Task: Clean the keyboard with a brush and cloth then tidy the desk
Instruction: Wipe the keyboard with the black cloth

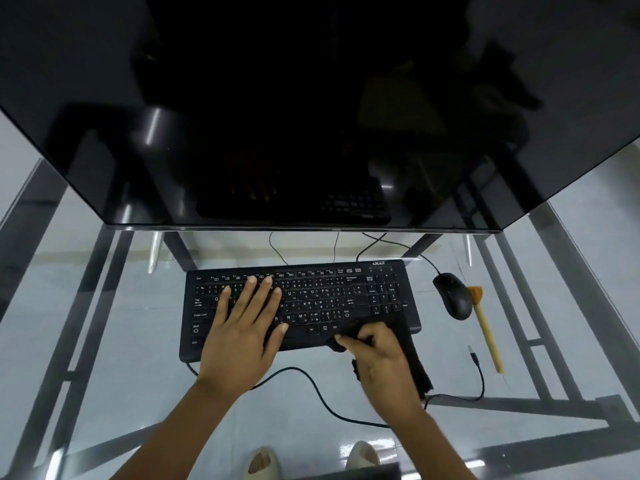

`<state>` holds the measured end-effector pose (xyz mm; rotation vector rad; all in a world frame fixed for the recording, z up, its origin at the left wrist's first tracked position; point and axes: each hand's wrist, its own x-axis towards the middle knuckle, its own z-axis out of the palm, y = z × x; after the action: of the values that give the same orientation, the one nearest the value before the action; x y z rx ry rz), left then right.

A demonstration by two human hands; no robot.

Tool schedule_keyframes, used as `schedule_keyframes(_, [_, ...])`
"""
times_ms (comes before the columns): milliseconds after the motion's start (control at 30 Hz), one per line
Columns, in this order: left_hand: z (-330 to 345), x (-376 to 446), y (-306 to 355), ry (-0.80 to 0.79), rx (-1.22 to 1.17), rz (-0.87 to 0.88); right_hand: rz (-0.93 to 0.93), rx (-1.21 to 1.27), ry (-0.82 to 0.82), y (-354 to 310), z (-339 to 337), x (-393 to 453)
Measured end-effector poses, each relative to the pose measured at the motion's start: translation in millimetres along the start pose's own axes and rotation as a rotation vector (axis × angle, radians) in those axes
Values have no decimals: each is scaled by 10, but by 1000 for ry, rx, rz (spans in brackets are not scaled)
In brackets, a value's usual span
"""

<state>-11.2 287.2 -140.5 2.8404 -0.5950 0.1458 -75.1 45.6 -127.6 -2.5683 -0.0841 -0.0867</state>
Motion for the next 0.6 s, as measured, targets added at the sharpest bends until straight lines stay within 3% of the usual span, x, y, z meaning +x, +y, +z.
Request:
schedule_keyframes(200, [8, 2, 14, 20, -19, 5, -121, -51, 12, -399, 200, 132])
schedule_keyframes(367, [-1, 8, 21, 8, -11, 1, -29, -55, 24, -85, 35, 41])
schedule_keyframes(433, [3, 6, 20, 20, -18, -2, -29, -63, 69, -215, 134, 60])
schedule_keyframes(567, [3, 2, 5, 14, -25, 6, -106, -29, -22, -478, 253, 114])
schedule_keyframes(600, [2, 3, 1, 10, -28, 11, -47, 10, 7, -419, 206, 166])
